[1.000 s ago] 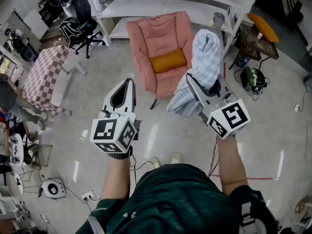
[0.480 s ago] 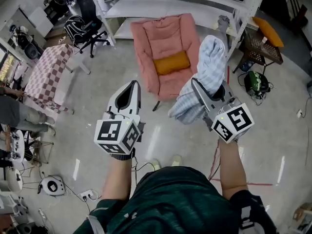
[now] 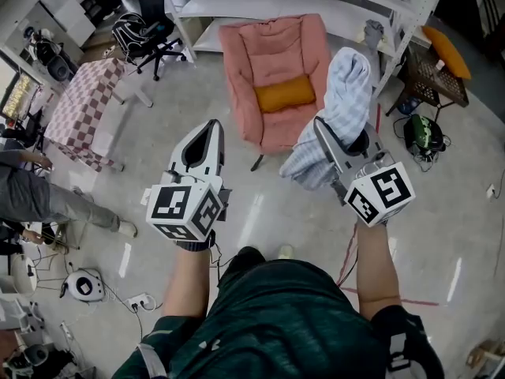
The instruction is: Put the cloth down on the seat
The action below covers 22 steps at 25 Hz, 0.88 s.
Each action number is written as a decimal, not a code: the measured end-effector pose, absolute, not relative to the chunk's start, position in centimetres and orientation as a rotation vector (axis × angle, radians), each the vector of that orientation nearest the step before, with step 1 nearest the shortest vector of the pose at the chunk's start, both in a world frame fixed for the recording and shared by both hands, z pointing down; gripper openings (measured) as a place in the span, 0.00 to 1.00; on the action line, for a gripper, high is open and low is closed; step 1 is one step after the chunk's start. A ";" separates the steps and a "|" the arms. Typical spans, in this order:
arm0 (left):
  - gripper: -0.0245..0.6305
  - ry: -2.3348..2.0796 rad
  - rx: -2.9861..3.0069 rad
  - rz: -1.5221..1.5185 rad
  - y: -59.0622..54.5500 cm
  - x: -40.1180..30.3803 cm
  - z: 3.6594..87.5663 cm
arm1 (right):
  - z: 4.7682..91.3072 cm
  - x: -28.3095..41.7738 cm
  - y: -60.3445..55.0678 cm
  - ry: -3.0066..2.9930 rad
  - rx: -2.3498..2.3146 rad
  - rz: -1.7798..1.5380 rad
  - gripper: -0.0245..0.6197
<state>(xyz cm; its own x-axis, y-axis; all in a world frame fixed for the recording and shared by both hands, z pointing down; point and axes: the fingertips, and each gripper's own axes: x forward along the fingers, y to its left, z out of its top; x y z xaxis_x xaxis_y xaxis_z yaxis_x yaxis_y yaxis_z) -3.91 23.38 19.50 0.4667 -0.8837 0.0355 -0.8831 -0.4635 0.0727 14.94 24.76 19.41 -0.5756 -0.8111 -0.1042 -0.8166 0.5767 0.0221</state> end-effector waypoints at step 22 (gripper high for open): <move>0.05 -1.493 2.656 -0.012 6.3 -6.9 22.3 | 22.6 10.8 9.2 2.753 -1.504 0.078 0.21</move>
